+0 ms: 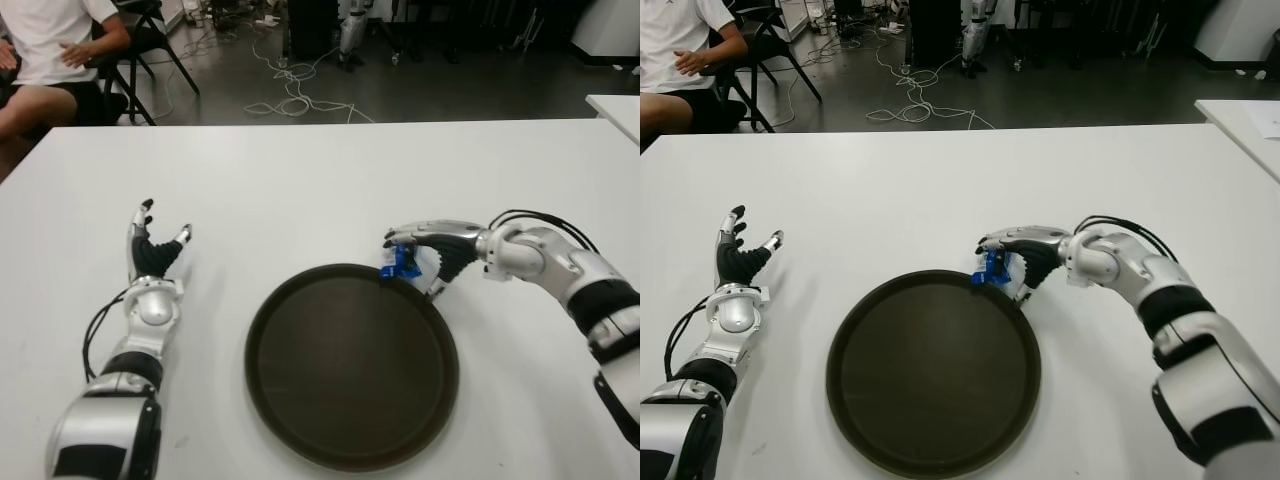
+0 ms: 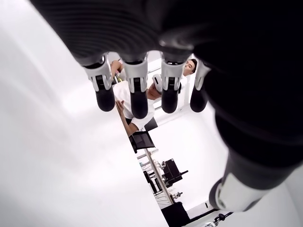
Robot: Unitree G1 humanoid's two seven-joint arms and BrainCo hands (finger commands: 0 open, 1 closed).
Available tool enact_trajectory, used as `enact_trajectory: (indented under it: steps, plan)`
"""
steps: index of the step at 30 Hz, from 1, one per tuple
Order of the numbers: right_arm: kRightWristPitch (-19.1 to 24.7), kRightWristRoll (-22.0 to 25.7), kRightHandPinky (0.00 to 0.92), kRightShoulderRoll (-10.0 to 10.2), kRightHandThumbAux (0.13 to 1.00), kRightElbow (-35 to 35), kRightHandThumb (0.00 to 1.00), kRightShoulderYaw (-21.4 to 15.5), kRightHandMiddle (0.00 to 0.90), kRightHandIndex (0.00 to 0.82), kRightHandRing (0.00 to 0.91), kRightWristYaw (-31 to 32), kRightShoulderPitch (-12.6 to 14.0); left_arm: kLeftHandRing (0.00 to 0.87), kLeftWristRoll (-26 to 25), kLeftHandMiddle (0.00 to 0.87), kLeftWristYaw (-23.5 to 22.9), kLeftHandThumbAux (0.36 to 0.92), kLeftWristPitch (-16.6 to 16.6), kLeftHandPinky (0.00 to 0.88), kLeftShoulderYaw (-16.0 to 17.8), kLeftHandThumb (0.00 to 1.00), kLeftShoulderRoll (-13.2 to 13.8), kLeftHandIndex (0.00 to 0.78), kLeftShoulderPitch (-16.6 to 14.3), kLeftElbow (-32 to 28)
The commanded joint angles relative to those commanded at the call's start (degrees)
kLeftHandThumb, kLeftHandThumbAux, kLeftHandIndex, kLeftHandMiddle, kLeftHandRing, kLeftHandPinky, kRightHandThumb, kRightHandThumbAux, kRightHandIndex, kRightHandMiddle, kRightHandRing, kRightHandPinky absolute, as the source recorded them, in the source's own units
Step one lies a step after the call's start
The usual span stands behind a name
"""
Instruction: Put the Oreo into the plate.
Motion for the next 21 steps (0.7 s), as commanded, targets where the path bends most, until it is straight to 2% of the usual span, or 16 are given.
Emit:
enact_trajectory:
  steps: [15, 21]
  plan:
    - [0.3, 0.7, 0.0, -0.7, 0.831, -0.2, 0.0, -1.6, 0.0, 0.0, 0.0, -0.9, -0.1, 0.07, -0.4, 0.093, -0.6, 0.718, -0.1, 0.048, 0.2, 0.0, 0.0, 0.057, -0.1, 0.4]
    - [0.2, 1.1, 0.0, -0.7, 0.812, -0.3, 0.0, -2.2, 0.0, 0.0, 0.0, -1.0, 0.1, 0.08, -0.1, 0.101, -0.3, 0.724, 0.1, 0.052, 0.0, 0.0, 0.1, 0.059, -0.1, 0.4]
